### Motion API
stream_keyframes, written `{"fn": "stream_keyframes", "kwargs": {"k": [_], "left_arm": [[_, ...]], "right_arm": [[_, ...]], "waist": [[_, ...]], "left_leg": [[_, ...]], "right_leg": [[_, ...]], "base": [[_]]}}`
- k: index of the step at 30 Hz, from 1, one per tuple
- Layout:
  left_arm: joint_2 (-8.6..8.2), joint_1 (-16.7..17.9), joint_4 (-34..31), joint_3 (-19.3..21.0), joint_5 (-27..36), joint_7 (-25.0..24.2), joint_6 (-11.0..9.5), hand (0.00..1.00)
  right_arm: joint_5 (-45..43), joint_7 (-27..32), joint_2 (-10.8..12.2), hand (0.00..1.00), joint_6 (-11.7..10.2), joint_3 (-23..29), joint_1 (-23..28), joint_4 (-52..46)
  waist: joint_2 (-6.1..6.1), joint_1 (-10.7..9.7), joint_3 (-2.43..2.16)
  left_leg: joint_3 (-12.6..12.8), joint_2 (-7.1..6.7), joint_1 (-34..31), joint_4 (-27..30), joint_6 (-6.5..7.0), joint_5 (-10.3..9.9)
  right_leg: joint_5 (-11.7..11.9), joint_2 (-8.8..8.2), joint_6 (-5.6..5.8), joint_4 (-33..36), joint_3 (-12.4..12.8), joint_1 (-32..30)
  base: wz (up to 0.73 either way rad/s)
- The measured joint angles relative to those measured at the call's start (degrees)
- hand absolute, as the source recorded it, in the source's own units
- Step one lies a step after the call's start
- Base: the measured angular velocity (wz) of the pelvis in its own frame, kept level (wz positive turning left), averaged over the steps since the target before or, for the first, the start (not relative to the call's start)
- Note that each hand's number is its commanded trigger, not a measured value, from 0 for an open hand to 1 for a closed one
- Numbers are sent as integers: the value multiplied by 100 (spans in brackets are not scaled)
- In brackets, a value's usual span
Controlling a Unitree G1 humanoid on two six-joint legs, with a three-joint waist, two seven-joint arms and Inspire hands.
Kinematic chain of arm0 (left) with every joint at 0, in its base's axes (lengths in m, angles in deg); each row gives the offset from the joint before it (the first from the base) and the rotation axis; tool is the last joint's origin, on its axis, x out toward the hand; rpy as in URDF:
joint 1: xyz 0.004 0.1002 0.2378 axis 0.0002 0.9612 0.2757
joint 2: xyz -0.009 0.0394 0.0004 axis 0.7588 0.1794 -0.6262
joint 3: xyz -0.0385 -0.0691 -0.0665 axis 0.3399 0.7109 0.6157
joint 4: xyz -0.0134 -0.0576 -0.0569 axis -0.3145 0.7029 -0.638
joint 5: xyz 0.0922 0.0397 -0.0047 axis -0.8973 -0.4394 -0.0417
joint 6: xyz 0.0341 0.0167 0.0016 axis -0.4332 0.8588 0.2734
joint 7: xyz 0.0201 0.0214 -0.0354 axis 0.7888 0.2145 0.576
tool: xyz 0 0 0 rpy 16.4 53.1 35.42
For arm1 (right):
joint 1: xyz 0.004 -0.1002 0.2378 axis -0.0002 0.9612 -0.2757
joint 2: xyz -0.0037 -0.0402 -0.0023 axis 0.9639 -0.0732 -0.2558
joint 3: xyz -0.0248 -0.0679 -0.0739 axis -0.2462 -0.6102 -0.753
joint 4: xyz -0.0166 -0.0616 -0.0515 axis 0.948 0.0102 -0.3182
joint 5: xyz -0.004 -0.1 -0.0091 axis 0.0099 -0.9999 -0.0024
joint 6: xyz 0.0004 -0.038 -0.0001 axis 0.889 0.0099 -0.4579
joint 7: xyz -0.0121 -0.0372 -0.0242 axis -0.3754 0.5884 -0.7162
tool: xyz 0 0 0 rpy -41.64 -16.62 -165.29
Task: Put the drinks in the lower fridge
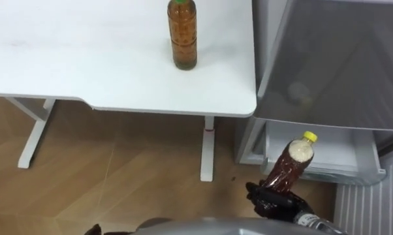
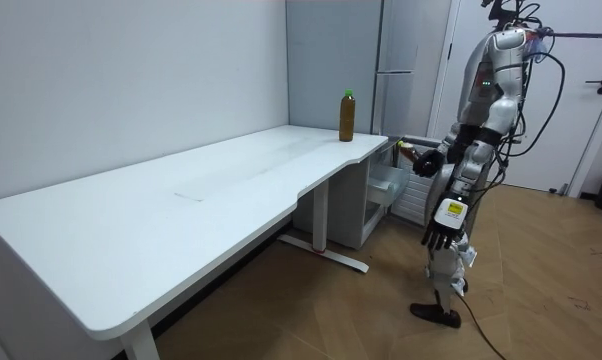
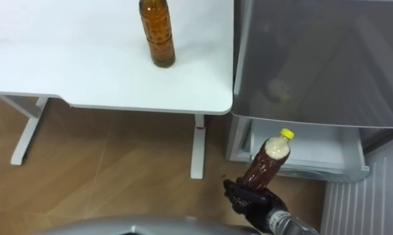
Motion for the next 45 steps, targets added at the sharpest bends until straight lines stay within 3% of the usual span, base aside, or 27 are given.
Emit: {"fn": "stream_keyframes", "kwargs": {"k": [5,10,14,21,29,35,40,45], "left_arm": [[2,-6,1,-28,-2,20,-20,0],[7,19,1,-16,-299,-9,-42,0],[2,10,-14,16,-387,-102,-47,0],[-2,78,-13,59,-574,-193,-40,0],[-8,238,-28,63,-1359,-356,156,0],[-17,368,-27,12,-1405,-493,315,0],[12,466,-113,0,-1398,-635,418,0],[21,311,-159,-42,-1640,-778,546,0]], "right_arm": [[367,127,20,100,-155,-51,-37,240],[784,290,83,100,-174,7,-85,352],[1575,402,210,100,-176,252,-97,215],[2578,547,222,100,-293,424,-225,84],[3315,555,246,100,-282,419,-227,94],[3997,594,252,100,-278,454,-240,190],[4034,749,250,100,-272,652,-323,379],[4168,840,192,100,-272,683,-421,418]], "waist": [[-28,27,-5],[-31,13,-13],[-21,13,-16],[0,18,-1],[28,21,-6],[16,-11,-6],[11,-88,-6],[28,-98,-4]], "left_leg": [[41,0,-31,15,0,0],[52,0,-84,45,0,0],[80,-1,-87,32,0,1],[97,-1,8,21,0,0],[92,-6,44,23,-1,-1],[33,-16,14,36,-1,-1],[-9,-27,-6,47,0,0],[-69,-34,-160,148,0,1]], "right_leg": [[-5,0,7,-17,47,-88],[-5,-1,8,-20,54,-136],[-7,-3,10,-16,96,-173],[-10,-5,16,-23,103,-41],[-14,1,21,-87,110,43],[-15,-4,22,-107,21,41],[-27,-12,29,-130,-46,23],[-23,-17,24,-103,-107,-65]], "base": [[-3],[-1],[-5],[-1],[1],[6],[5],[6]]}}
